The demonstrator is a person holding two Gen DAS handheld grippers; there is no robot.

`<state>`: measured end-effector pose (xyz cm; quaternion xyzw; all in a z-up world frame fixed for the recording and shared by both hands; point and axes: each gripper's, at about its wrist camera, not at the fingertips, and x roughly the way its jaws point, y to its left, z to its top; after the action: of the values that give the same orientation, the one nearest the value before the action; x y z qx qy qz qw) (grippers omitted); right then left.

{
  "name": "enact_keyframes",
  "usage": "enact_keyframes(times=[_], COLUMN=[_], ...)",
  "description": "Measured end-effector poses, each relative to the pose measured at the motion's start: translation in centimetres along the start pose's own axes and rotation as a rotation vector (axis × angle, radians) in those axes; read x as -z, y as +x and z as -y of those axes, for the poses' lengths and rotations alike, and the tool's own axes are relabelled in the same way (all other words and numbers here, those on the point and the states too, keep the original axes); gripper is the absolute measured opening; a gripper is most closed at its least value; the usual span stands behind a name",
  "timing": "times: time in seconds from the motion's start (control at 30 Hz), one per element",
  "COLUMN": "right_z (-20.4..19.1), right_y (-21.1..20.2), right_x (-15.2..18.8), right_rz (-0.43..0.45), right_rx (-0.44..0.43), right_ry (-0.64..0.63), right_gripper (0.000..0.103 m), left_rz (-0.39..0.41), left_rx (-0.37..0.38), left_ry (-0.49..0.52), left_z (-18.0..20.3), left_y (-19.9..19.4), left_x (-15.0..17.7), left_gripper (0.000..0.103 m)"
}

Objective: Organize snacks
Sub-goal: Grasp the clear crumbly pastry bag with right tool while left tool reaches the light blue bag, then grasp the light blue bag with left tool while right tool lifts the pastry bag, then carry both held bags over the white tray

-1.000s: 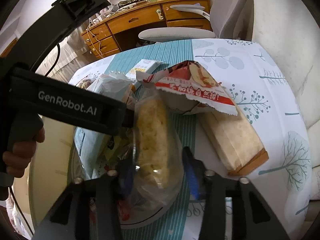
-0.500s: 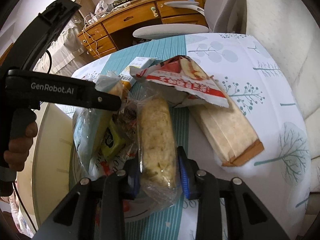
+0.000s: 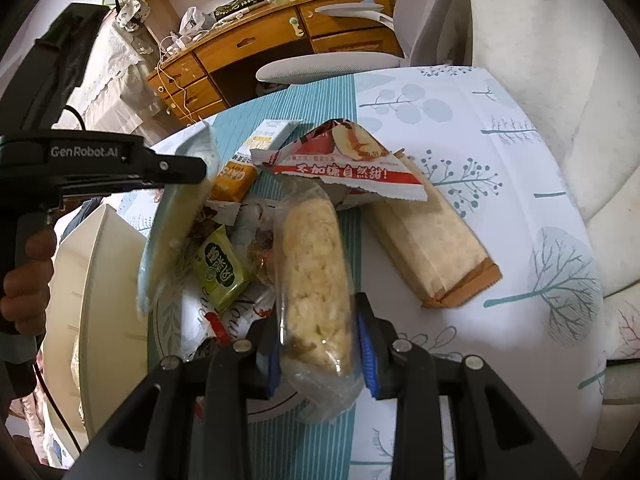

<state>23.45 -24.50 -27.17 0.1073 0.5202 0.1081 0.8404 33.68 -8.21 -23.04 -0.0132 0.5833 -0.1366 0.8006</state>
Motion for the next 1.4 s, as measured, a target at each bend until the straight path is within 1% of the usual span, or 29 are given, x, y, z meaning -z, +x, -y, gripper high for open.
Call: enact_keyframes(times=[0.17,0.27,0.43,0.77,1.0,1.3,1.4], right_z=[0.0,0.1,0.3,0.3,-0.3,-1.9,-2.9], right_y=[-0.7,-1.3,-2.2,-4.3,-6.5,-10.3,-11.6], right_x=[0.0,0.0,0.2,0.8,1.3,1.9,2.1], right_rz=[0.005,0.015,0.024,0.048,0.086,0.139,0.166], right_rx=[-0.002,-0.007,-0.014,-0.038,-0.065,-0.112,-0.125], right_ry=[0.004,0.004,0.003,-0.013,-0.039,-0.095,-0.117], right_gripper=[0.031,0.031,0.031,0.031,0.031,0.031,0.031], left_rz=[0.026,0.035,0.059,0.132,0.189,0.309,0.326], left_rx=[0.004,-0.005,-0.013,0.002,0.023,0.059,0.061], left_ry=[-0.031,-0.066,-0.093,-0.129,-0.142,-0.165,-0.159], left_z=[-0.3,-0.6,-0.7,-0.1,0.8,1.6,1.6], left_y=[-1.2,-2.0,-3.6,-8.5,-12.7,-19.7,-21.6], left_x=[0.3,0.5,1.0,2.4,4.1,6.8,7.8], left_gripper=[0.009,0.007,0.005,0.004,0.004,0.004,0.004])
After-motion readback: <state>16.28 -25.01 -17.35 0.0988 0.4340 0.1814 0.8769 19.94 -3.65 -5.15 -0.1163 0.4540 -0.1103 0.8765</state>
